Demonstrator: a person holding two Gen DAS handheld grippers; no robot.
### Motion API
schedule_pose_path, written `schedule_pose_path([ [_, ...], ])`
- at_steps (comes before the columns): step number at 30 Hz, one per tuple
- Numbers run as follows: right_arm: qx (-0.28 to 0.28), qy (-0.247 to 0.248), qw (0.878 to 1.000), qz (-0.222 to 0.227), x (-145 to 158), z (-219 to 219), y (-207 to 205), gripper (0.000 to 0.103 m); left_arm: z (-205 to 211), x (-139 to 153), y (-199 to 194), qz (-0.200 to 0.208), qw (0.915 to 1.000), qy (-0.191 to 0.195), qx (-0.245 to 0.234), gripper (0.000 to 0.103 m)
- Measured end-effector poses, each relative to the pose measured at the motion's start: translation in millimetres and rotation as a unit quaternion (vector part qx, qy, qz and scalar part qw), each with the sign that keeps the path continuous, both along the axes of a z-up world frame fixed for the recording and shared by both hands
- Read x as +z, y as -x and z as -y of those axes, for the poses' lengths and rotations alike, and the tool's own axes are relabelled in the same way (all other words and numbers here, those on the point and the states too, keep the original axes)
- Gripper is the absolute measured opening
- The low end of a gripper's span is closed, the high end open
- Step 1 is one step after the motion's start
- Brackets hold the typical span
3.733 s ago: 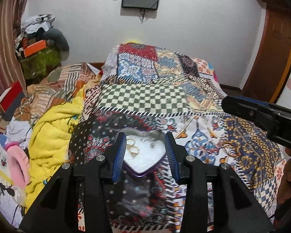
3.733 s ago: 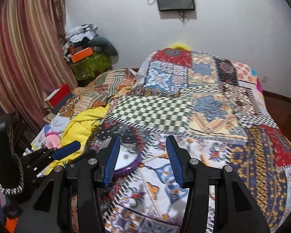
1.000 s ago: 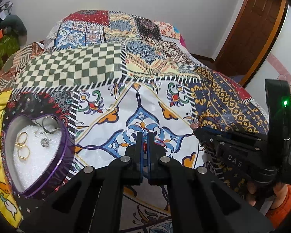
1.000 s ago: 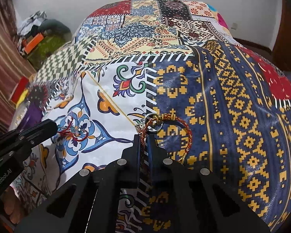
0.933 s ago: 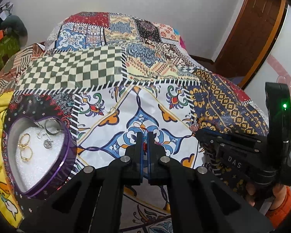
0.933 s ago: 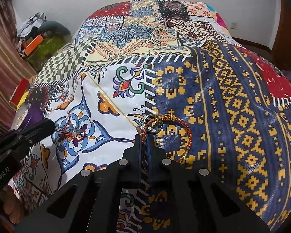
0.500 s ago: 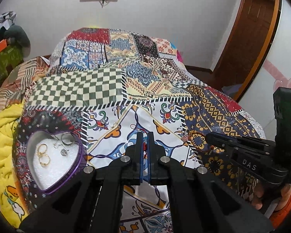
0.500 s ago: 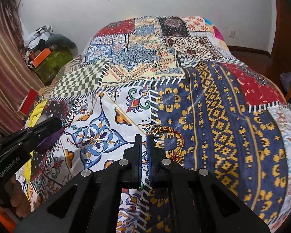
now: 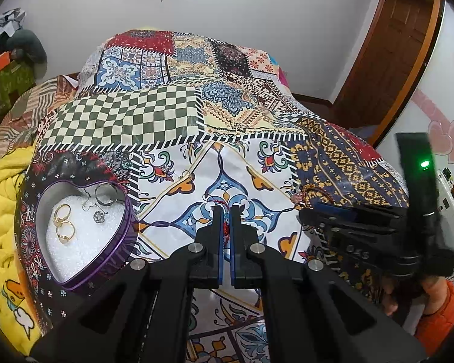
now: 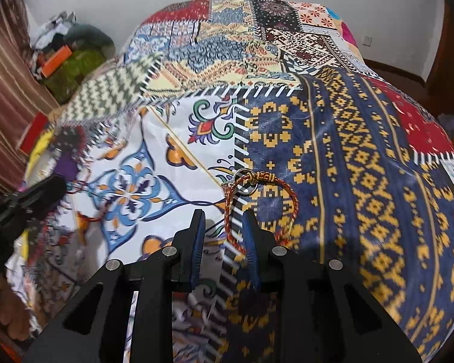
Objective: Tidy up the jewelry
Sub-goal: 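Lift the braided bracelet up off the quilt with the right tool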
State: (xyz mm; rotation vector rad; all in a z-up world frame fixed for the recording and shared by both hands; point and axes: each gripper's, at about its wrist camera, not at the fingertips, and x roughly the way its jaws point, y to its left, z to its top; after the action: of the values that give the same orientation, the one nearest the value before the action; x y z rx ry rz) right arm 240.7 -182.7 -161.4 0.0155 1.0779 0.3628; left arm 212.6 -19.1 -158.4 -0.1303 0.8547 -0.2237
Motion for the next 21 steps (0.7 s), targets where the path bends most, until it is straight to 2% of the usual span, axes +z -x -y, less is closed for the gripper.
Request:
schedule_pose_path([
  [2, 0.001, 0.008, 1.0, 0.002, -6, -3, -3, 0.02, -1, -2, -3, -0.002, 1.0, 0.001, 0.002, 0.001],
  [3, -0.001, 0.013, 1.0, 0.009, -6, -4, -4, 0.015, -2, -3, -4, -0.003, 1.0, 0.002, 0.002, 0.001],
  [4, -0.002, 0.015, 1.0, 0.011, -6, -3, -4, 0.005, -2, -4, -5, -0.004, 1.0, 0.002, 0.002, 0.001],
  [11, -0.013, -0.02, 0.999, 0.029, 8, 8, 3, 0.003, -2, 0, -5, 0.001, 1.0, 0.005, 0.004, 0.001],
  [21, -0.004, -0.052, 0.996, 0.073, 51, 4, 23, 0.003, -6, 34, 10, 0.04, 0.9991, 0.007, 0.01, 0.001],
])
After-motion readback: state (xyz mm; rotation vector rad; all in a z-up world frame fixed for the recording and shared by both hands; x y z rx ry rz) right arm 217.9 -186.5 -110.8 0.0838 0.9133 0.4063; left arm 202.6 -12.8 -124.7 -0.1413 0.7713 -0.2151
